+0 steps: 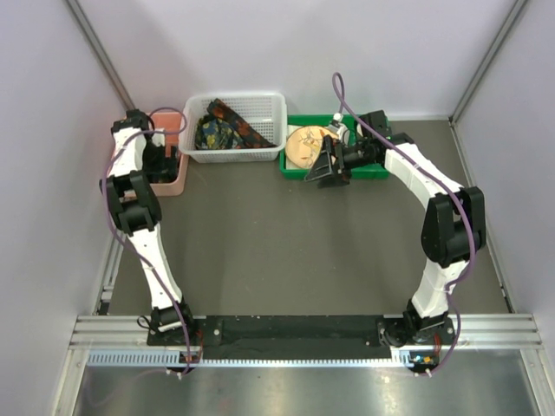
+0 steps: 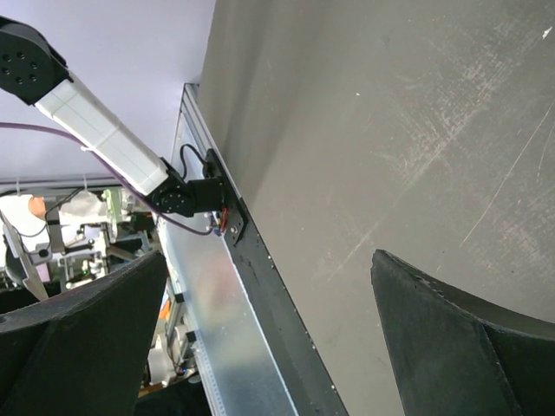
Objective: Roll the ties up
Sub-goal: Place the tie in the storage box.
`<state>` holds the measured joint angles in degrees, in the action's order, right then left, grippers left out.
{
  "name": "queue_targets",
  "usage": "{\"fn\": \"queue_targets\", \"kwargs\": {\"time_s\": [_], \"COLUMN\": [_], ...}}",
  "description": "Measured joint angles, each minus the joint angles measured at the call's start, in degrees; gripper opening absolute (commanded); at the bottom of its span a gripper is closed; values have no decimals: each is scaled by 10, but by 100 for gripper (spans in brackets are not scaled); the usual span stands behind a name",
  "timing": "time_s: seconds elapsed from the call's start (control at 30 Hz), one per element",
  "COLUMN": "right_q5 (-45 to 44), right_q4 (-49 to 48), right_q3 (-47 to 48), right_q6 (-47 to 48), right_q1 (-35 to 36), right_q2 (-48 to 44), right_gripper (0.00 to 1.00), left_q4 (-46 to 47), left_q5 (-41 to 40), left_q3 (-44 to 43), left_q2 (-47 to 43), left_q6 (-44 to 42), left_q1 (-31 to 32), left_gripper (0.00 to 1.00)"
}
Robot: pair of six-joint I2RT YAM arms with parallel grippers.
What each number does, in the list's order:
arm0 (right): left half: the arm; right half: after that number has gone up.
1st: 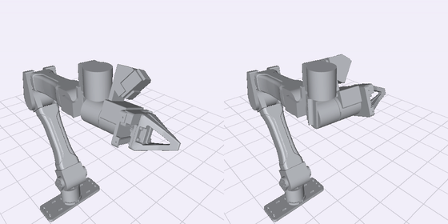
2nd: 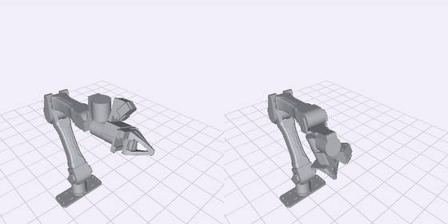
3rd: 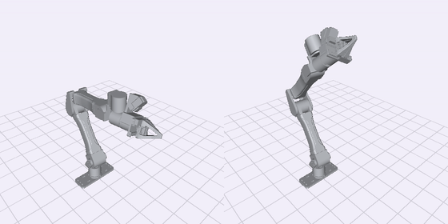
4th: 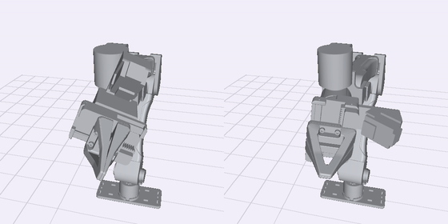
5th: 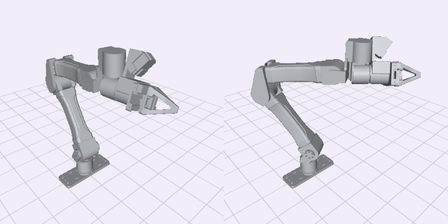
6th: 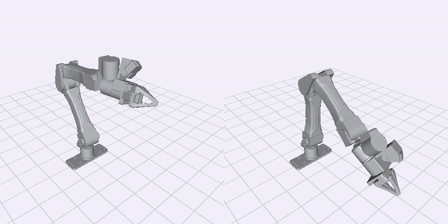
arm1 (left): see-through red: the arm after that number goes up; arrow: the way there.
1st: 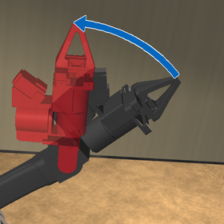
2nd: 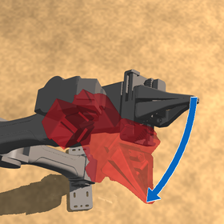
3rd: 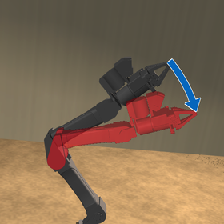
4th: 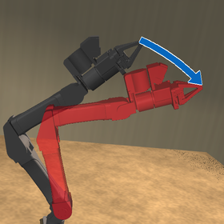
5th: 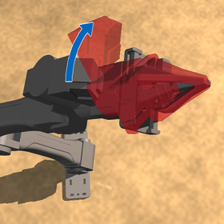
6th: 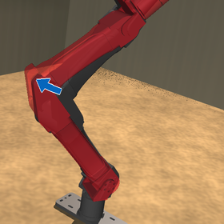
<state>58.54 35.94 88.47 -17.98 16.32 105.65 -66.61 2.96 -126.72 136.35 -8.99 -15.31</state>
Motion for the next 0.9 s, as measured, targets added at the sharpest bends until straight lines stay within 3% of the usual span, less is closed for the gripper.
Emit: {"fn": "queue_targets", "kwargs": {"time_s": [0.4,0.9], "right_q5": [0,-36], "right_q4": [11,65], "right_q3": [0,65], "right_q6": [15,85], "right_q1": [0,-21], "right_q2": [0,0], "right_gripper": [99,99], "left_q4": [6,107], "left_q5": [19,45], "left_q3": [-4,111], "left_q2": [-39,-275], "left_q6": [-19,-40], "left_q1": [5,8], "left_gripper": [99,99]}}
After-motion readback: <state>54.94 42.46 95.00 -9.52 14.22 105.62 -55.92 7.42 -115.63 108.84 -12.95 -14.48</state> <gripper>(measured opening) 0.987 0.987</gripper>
